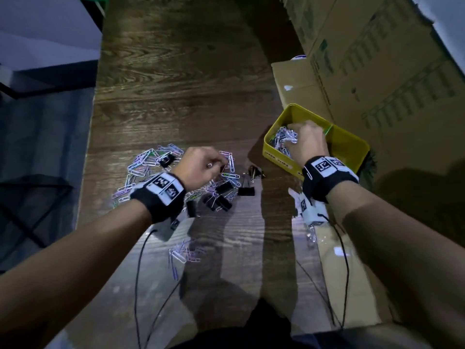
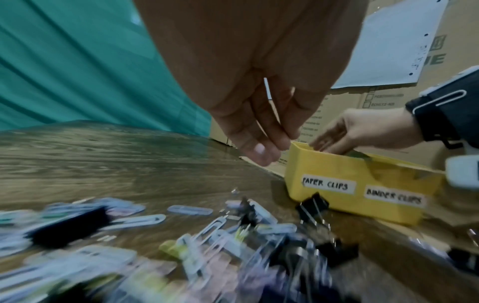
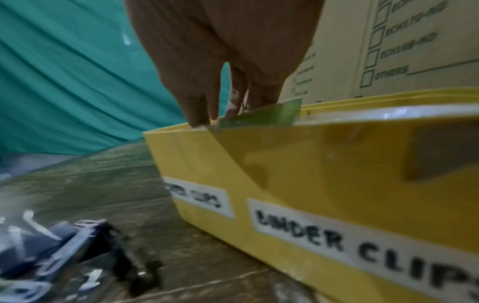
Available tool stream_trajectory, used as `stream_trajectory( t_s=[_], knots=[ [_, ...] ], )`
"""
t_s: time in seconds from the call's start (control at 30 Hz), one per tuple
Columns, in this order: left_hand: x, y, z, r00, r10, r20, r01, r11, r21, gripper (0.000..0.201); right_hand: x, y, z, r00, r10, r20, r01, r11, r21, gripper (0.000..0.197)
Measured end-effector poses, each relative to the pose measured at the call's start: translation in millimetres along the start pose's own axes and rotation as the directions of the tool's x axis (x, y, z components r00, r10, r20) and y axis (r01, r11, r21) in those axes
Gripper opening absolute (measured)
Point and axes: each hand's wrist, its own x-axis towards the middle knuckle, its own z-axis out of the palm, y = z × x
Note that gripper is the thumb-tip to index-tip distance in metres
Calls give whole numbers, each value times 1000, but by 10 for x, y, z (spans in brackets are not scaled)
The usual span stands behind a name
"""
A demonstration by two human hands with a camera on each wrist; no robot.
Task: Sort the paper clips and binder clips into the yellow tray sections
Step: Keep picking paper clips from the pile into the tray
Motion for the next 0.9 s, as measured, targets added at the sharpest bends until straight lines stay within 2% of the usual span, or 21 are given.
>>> stream_trajectory(
  t_s=[0.1, 0.17, 0.23, 0.3, 0.33, 0.4, 0.43, 0.5, 0.6, 0.67, 0.73, 0.8, 0.87, 0.9],
  knots=[
    [-527, -274, -107, 988, 6, 151, -13, 999, 45, 18, -272, -168, 114, 968, -197, -153, 214, 971, 108, 30],
    [-929, -434, -71, 949, 55, 311, -79, 995, 64, 24, -587, -337, 279, 907, -371, -201, 406, 897, 174, 21],
    [-1303, -580, 44, 899, 107, 424, -184, 972, 144, 38, -967, -497, 545, 827, -541, -154, 562, 803, 198, 15],
    [-1603, -734, 208, 838, 150, 525, -326, 909, 260, 65, -1346, -621, 851, 751, -660, -21, 648, 731, 215, 22],
    [-1719, -807, 284, 809, 144, 570, -373, 875, 309, 76, -1518, -682, 996, 729, -678, 100, 650, 730, 212, 35],
    [-1884, -907, 396, 800, 109, 590, -399, 830, 389, 82, -1817, -786, 1234, 696, -597, 399, 596, 790, 143, 75],
    [-1944, -930, 429, 814, 108, 571, -404, 811, 422, 77, -1941, -822, 1329, 687, -518, 509, 565, 822, 74, 91],
    [-2043, -987, 495, 842, 134, 522, -418, 772, 478, 57, -2127, -910, 1474, 702, -415, 579, 534, 845, -41, 101],
    [-2181, -1064, 525, 895, 196, 401, -377, 813, 444, 38, -2300, -1055, 1595, 752, -400, 523, 500, 864, -59, 96],
    [-2274, -1110, 416, 931, 197, 307, -307, 878, 368, 38, -2354, -1138, 1662, 765, -403, 503, 484, 874, -35, 93],
    [-2370, -1191, 269, 987, 95, 131, -130, 947, 294, 43, -2380, -1217, 1710, 781, -377, 499, 442, 897, -15, 95],
    [-2447, -1252, 170, 995, -102, -12, 102, 966, 236, 49, -2401, -1281, 1744, 792, -337, 509, 394, 919, -4, 99],
    [-2477, -1250, 179, 967, -254, -10, 249, 939, 238, 50, -2423, -1347, 1767, 786, -324, 526, 380, 925, 1, 98],
    [-2480, -1217, 215, 959, -285, 14, 273, 930, 246, 48, -2431, -1372, 1780, 786, -323, 526, 382, 924, -3, 96]
  ],
)
